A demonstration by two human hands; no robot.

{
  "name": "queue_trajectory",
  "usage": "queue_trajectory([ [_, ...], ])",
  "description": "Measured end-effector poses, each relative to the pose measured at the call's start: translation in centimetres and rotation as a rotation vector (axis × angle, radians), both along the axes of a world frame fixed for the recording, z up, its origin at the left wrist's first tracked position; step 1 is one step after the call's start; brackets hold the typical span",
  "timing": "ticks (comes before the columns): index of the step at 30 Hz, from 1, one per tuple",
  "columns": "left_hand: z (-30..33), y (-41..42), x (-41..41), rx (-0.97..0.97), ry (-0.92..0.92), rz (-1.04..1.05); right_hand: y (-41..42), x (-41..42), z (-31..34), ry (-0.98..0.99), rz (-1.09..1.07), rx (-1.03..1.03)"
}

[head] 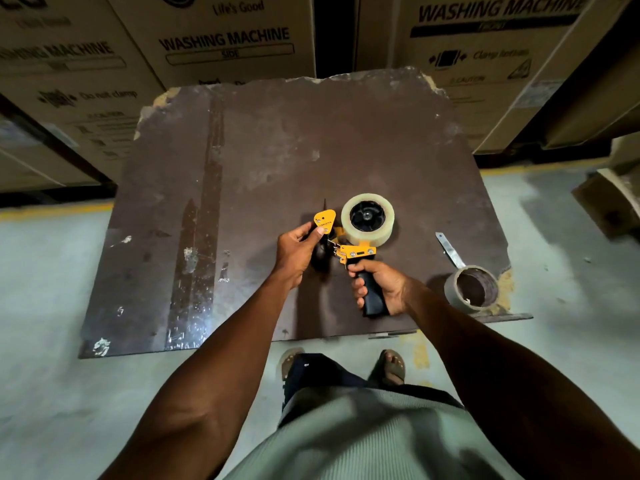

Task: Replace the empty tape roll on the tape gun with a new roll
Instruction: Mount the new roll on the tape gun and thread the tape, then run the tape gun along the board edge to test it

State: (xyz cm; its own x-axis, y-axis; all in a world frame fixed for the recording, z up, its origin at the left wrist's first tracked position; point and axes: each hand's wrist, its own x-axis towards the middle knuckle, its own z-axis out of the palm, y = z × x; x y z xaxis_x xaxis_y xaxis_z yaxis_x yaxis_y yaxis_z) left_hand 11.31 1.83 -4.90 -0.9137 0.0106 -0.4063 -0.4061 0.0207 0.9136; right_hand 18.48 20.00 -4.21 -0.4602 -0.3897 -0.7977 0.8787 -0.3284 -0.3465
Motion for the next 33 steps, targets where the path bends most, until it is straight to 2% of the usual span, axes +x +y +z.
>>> queue_trajectory([
  [5, -0.1, -0.2, -0.4, 0.091, -0.145, 0.044, -2.6, 1.3, 0.2, 0.043, -0.099, 0.232],
  [11, 1.3, -1.7, -0.9, 0.395, -0.442, 0.074, -4.9, 4.0, 0.7, 0.221, -0.202, 0.554],
  [15, 2.7, -2.9, -1.7, 0.421, -0.585, 0.031, -5.7, 5.4, 1.3, 0.304, -0.21, 0.707],
  [18, 3.6, -3.5, -2.2, 0.43, -0.609, -0.031, -6.4, 6.1, 2.0, 0.349, -0.224, 0.78],
  [24, 4.0, -4.1, -2.6, 0.28, -0.556, -0.073, -6.9, 7.1, 2.4, 0.41, -0.207, 0.858],
  [30, 3.0, -4.4, -2.8, 0.017, -0.453, -0.196, -6.5, 8.7, 1.9, 0.417, -0.177, 0.903],
  [33, 2.2, -4.7, -2.5, -0.097, -0.409, -0.27, -6.3, 9.6, 1.5, 0.433, -0.114, 0.989],
])
